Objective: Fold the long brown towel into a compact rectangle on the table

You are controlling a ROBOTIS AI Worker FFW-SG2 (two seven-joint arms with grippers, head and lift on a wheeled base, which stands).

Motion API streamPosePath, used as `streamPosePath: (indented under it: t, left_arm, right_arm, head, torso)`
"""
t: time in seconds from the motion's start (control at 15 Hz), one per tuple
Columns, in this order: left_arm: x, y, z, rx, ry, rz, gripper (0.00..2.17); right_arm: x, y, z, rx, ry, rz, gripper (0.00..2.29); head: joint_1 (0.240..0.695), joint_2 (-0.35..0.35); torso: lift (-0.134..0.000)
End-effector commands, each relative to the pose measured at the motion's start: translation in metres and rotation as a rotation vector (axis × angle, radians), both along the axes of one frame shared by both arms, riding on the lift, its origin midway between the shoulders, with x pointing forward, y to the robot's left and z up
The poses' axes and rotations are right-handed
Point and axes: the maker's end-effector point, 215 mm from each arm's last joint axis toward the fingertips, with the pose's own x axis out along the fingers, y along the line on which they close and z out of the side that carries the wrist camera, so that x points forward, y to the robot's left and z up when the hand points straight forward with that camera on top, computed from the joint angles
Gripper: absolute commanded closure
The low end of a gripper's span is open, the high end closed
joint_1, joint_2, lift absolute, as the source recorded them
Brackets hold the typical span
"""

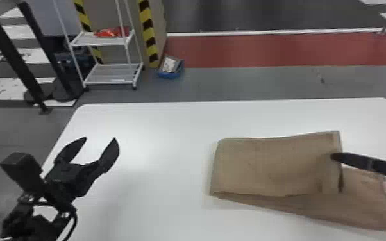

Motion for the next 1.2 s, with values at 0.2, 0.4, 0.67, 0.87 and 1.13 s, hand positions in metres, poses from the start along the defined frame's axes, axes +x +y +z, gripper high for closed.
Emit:
streamPosePath:
  t: [0.2, 0.4, 0.67, 0.87, 1.13]
  left_arm:
    - [0.0, -0.005, -0.007, 0.016, 0.018, -0.009, 0.08]
    - [0.002, -0.007, -0.01, 0.03, 0.027, -0.012, 0.08]
    - [0.01, -0.014, -0.007, 0.037, 0.027, -0.023, 0.08]
    - [0.014, -0.011, -0.004, 0.048, 0.023, -0.02, 0.08]
    - [0.022, -0.007, -0.006, 0.053, 0.026, -0.015, 0.08]
  right_arm:
    - [-0.017, 0.006, -0.067, 0.017, 0.174, 0.016, 1.11]
    - [-0.009, 0.009, -0.056, 0.019, 0.149, 0.025, 1.11]
    - [0.017, 0.017, 0.02, 0.016, -0.037, 0.058, 1.11]
    - [-0.009, 0.0, 0.022, 0.0, -0.051, 0.051, 1.11]
    - [-0.046, -0.021, -0.038, -0.015, 0.1, 0.015, 1.11]
  head:
    - [0.695, 0.049]
    - [0.695, 0.055]
    - [0.695, 0.056]
    - [0.695, 0.055]
    - [0.695, 0.034]
  torso:
    - [-0.124]
    - [-0.124]
    - [-0.124]
    - [-0.124]
    - [-0.124]
